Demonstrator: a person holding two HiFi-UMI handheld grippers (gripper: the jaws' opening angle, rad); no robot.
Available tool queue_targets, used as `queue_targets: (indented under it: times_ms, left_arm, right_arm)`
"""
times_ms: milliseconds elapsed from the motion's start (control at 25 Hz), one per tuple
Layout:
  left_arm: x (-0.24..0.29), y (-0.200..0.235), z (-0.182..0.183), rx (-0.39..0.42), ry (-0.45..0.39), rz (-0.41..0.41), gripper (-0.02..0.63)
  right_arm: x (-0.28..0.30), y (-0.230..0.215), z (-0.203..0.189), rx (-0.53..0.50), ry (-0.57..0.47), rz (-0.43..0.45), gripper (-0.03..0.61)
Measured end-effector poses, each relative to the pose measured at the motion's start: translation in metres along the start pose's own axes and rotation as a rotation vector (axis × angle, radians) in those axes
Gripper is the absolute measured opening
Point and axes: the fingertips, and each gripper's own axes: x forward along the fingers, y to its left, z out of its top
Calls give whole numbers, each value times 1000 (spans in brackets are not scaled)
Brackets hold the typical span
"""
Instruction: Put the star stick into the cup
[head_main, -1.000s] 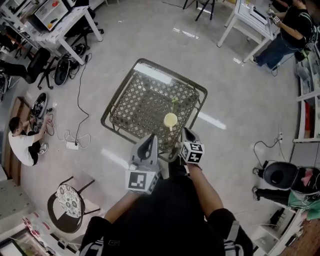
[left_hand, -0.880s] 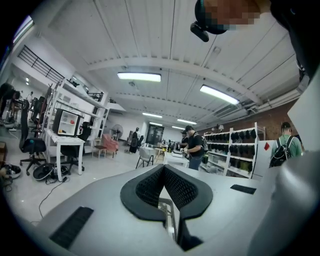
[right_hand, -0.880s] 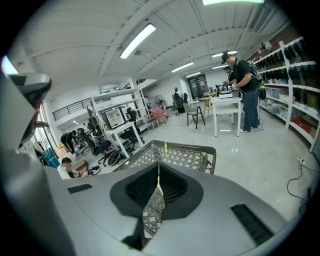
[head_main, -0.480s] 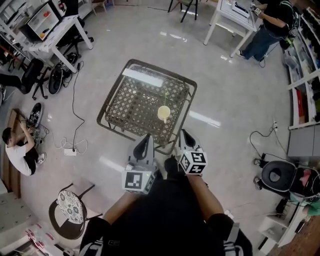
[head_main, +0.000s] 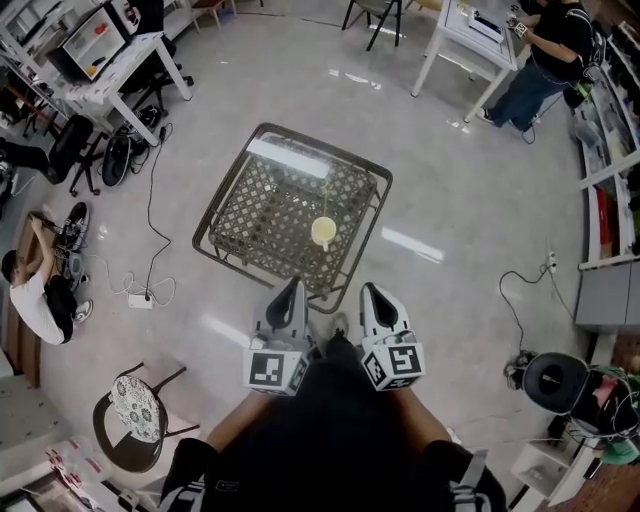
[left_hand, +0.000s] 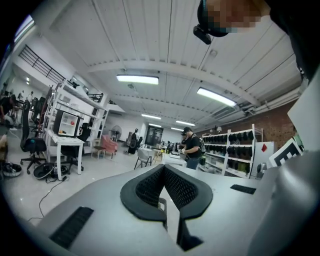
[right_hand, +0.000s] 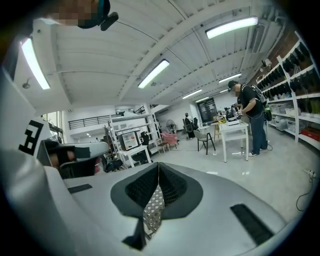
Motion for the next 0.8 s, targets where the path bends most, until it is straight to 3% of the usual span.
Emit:
queue_targets:
  times_ms: [800]
  left_arm:
    - [14, -4, -3, 16, 8, 53, 15]
  right_arm:
    - [0, -8, 17, -11, -35, 61, 11]
